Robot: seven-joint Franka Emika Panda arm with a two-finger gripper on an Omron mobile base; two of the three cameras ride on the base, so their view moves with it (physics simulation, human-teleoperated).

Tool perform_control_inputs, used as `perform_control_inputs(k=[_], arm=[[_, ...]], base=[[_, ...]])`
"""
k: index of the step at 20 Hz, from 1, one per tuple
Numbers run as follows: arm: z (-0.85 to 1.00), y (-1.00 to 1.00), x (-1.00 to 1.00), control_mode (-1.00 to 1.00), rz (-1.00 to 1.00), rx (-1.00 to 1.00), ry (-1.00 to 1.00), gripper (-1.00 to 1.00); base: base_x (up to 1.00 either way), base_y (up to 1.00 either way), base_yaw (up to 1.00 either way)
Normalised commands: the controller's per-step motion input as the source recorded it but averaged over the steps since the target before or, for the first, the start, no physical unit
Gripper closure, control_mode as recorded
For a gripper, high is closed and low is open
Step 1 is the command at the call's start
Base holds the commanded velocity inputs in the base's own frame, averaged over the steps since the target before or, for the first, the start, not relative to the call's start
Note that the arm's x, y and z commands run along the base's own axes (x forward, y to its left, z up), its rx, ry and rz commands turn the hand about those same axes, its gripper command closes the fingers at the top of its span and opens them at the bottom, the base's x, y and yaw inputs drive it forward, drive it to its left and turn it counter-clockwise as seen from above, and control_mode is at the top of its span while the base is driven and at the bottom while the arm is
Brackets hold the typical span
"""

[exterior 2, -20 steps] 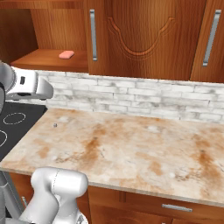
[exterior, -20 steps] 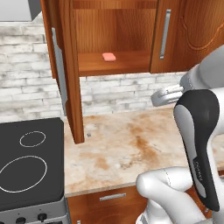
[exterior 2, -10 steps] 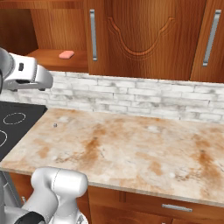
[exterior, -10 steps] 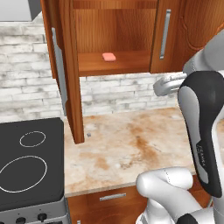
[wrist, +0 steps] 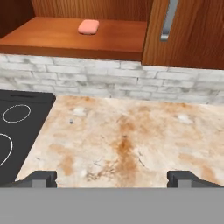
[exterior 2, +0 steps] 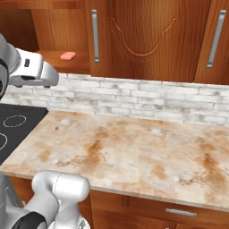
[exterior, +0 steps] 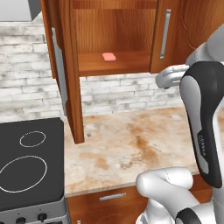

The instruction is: Pick the bar soap and dish brush from the cabinet and place them on the counter.

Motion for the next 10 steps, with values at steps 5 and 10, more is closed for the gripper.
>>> perform_control_inputs(k=[5, 10], arm=[[0.0, -0.1, 0.44, -1.0, -0.07, 0.03, -0.08, -1.0], [0.04, -0.14, 0.48, -1.0, -0.01, 0.01, -0.07, -1.0]], base=[[0.0, 0.0, 0.0], [0.0, 0.0, 0.0]])
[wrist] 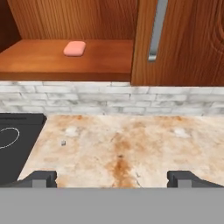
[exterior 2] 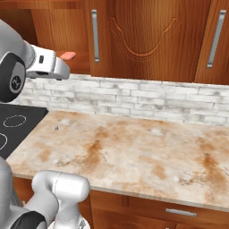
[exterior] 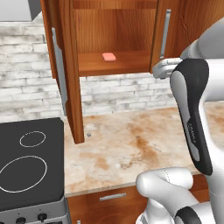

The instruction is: Pick the bar soap and dish brush from the cabinet and place them on the counter.

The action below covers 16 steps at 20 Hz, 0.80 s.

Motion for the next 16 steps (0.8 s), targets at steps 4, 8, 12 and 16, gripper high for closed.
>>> perform_control_inputs(k=[4, 8, 12, 16], arm=[[0.1, -0.24, 0.47, -1.0, -0.01, 0.03, -0.05, -1.0], [0.07, -0.26, 0.48, -1.0, -0.01, 0.03, -0.03, -1.0], [0.09, -0.27, 0.51, -1.0, -0.01, 0.03, -0.01, -1.0], [0.07, -0.29, 0.46, -1.0, 0.02, 0.01, 0.02, -1.0]], base=[[0.0, 0.0, 0.0], [0.0, 0.0, 0.0], [0.0, 0.0, 0.0], [0.0, 0.0, 0.0]])
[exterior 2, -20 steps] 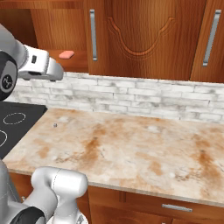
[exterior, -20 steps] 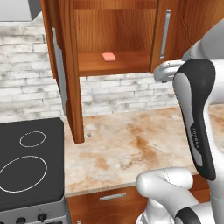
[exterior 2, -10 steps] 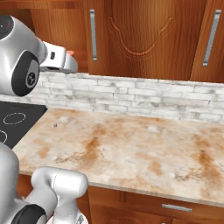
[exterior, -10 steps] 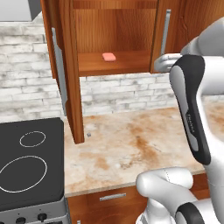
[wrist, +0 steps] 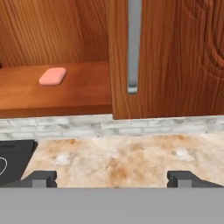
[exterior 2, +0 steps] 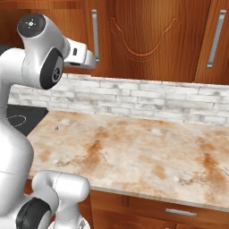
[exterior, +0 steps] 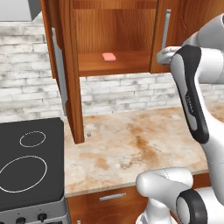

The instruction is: Pick the bar soap and dish brush from the cabinet and place them on the counter.

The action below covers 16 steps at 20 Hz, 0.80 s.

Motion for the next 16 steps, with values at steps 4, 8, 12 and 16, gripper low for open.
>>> perform_control_inputs(k=[4, 8, 12, 16], arm=[[0.05, -0.24, 0.52, -1.0, 0.03, 0.0, 0.04, -1.0], [0.03, -0.13, 0.49, -1.0, 0.01, -0.04, 0.04, -1.0], [0.08, -0.08, 0.52, -1.0, 0.0, -0.08, 0.1, -1.0], [0.01, -0.01, 0.52, -1.0, -0.02, -0.06, 0.06, -1.0]], base=[[0.0, 0.0, 0.0], [0.0, 0.0, 0.0], [0.0, 0.0, 0.0], [0.0, 0.0, 0.0]])
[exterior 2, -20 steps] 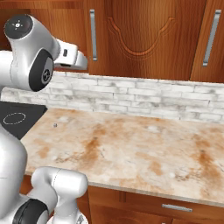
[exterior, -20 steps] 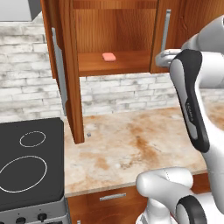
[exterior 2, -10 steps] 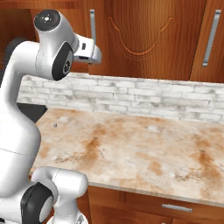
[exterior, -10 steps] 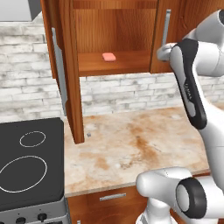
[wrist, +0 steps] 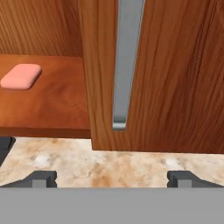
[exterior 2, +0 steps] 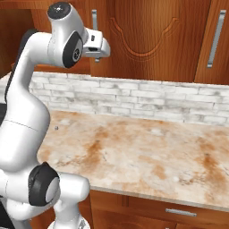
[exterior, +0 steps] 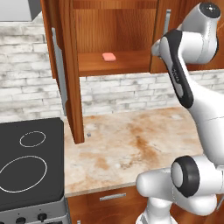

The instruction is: Pick the bar soap and dish brush from the cabinet and place them on the counter.

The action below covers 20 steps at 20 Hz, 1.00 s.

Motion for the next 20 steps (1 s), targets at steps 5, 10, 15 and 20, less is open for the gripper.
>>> perform_control_inputs(k=[5, 10, 15, 20], arm=[[-0.13, 0.0, 0.48, -1.0, -0.04, -0.02, -0.06, -1.0], [-0.13, -0.03, 0.39, -1.0, -0.03, -0.01, -0.1, -1.0], [-0.08, -0.04, 0.38, -1.0, -0.02, -0.01, -0.07, -1.0], [-0.04, -0.04, 0.41, -1.0, -0.02, 0.0, -0.05, -1.0]], base=[[0.0, 0.0, 0.0], [0.0, 0.0, 0.0], [0.0, 0.0, 0.0], [0.0, 0.0, 0.0]])
